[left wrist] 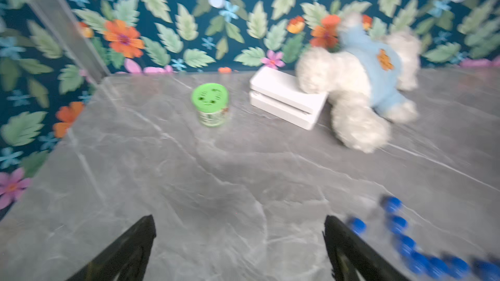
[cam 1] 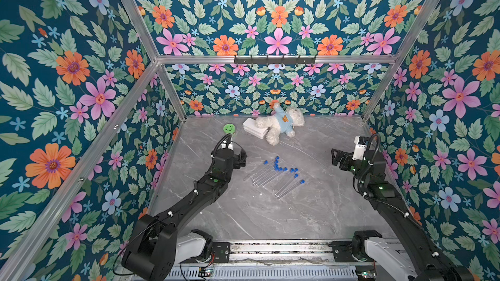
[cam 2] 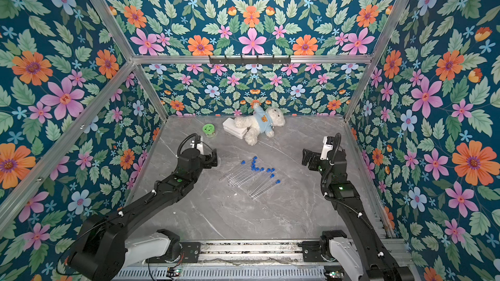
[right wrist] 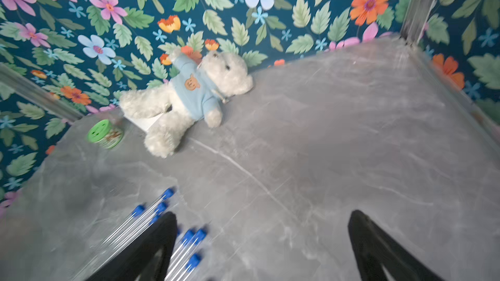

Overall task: Remove stoppers from test tubes
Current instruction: Pick up the test tube at the center of the board.

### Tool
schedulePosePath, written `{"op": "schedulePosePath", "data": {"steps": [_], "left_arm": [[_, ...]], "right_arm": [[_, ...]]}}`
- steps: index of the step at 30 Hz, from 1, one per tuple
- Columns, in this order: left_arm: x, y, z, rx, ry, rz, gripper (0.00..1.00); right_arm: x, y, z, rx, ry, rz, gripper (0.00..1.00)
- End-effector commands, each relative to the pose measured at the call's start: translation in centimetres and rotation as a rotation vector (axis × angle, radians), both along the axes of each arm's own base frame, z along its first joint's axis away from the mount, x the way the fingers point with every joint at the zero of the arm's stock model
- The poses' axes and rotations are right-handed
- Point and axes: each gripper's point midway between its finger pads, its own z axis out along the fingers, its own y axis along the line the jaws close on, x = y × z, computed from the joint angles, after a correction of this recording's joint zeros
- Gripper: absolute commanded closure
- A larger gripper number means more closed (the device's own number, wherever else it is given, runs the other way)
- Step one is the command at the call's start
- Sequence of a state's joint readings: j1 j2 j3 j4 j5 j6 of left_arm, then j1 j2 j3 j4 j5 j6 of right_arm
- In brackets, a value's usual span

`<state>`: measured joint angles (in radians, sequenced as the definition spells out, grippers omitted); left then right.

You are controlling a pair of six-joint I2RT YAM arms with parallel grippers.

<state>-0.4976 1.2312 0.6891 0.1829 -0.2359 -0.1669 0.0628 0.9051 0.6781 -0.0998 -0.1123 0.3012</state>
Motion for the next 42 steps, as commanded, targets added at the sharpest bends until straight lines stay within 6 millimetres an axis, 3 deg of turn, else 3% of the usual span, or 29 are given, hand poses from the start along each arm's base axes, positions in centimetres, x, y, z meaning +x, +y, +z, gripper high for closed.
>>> {"op": "schedulePosePath", "data": {"steps": [1,7,17,22,31,37,42], "left_arm": [[-3.8,-5.5,-3.2,0.018,0.213,-0.243,0.00],[-8.8,-12.6,-4.4,0.136,0.285,-0.474,0.00],[-14.3,-20.7,-7.8,0.321,0.309,-0.734,0.00],[-14.4,-22.5,-10.0,0.347,0.345,-0.773,0.10],[-14.1,-25.6,-12.0,0.382,0.380,-0.847,0.28],[-13.9,-26.3,-13.4,0.422,0.426,-0.862,0.40],[-13.8,-26.6,-14.1,0.450,0.450,-0.868,0.47]], "right_arm": [[-2.5,2.2,-2.9,0.154,0.247,0.081,0.01],[-2.6,4.8,-4.6,0.485,0.325,0.235,0.01],[-3.0,4.2,-7.9,0.459,0.383,0.222,0.01],[-3.4,3.0,-8.6,0.461,0.380,0.185,0.01],[-4.1,0.1,-9.0,0.463,0.355,0.075,0.01],[-4.7,-2.0,-8.3,0.473,0.297,0.001,0.01],[-4.9,-2.3,-8.2,0.478,0.285,-0.015,0.01]]}}
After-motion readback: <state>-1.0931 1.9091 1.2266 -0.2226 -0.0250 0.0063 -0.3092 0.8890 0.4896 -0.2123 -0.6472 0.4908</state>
